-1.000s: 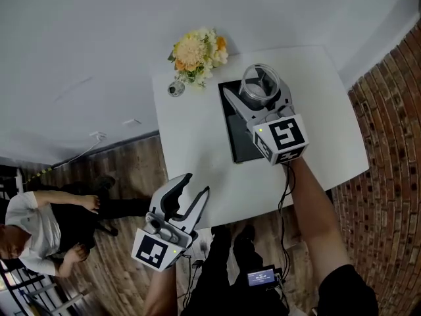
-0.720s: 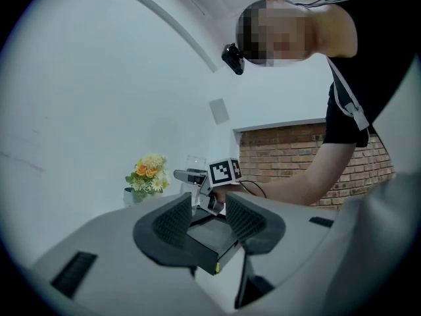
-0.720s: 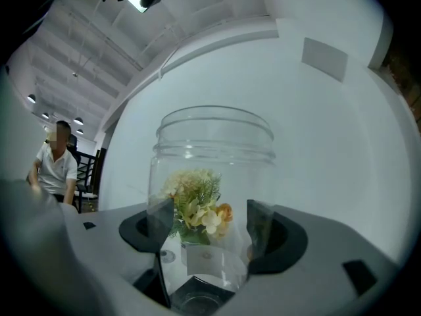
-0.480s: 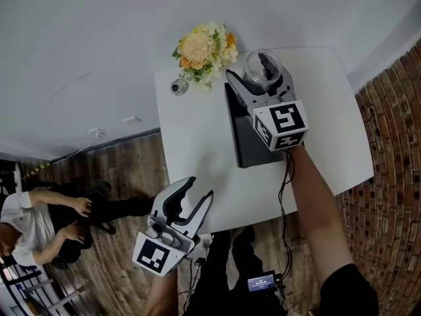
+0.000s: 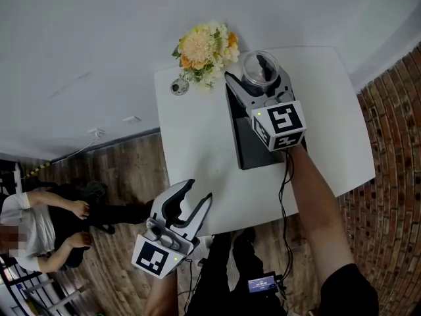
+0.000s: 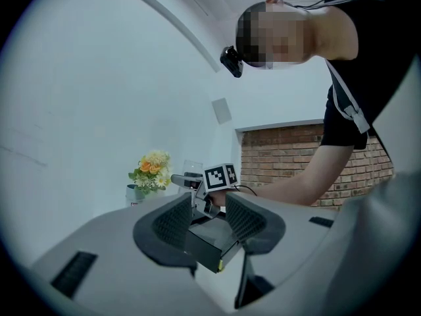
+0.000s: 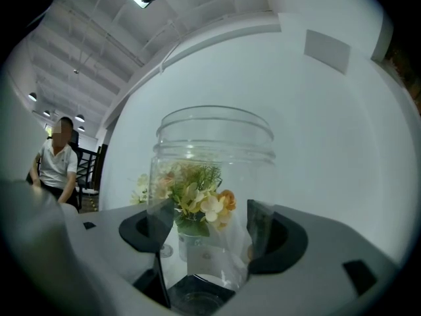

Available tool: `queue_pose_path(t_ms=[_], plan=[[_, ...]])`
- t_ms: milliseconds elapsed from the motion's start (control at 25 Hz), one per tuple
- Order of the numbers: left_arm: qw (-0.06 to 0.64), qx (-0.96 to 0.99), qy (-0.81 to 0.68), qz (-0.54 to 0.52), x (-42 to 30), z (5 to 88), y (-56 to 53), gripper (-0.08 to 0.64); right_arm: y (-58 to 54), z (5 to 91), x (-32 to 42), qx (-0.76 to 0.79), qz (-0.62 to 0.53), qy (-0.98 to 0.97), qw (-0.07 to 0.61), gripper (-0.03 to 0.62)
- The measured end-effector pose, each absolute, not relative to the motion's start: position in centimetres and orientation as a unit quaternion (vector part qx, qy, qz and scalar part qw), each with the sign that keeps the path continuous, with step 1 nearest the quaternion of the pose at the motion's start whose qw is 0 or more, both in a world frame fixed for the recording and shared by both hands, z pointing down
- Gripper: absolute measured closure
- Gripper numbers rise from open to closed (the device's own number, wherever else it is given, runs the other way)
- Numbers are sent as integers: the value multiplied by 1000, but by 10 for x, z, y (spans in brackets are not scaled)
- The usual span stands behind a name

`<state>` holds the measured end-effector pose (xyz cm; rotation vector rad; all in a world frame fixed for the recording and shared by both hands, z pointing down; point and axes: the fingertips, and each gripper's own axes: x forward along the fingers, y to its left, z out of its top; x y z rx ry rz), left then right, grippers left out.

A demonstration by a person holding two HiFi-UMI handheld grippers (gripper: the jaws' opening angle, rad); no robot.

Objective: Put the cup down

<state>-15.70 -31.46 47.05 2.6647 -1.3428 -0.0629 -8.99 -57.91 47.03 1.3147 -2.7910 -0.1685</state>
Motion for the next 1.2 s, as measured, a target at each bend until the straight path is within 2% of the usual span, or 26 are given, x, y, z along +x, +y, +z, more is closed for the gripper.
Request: queue_pose_path(t_ms=[1200], plan=[[80,889,-449,-26,-159,469,-311,408,-581,470,-93,405,-61,-912,26,227]])
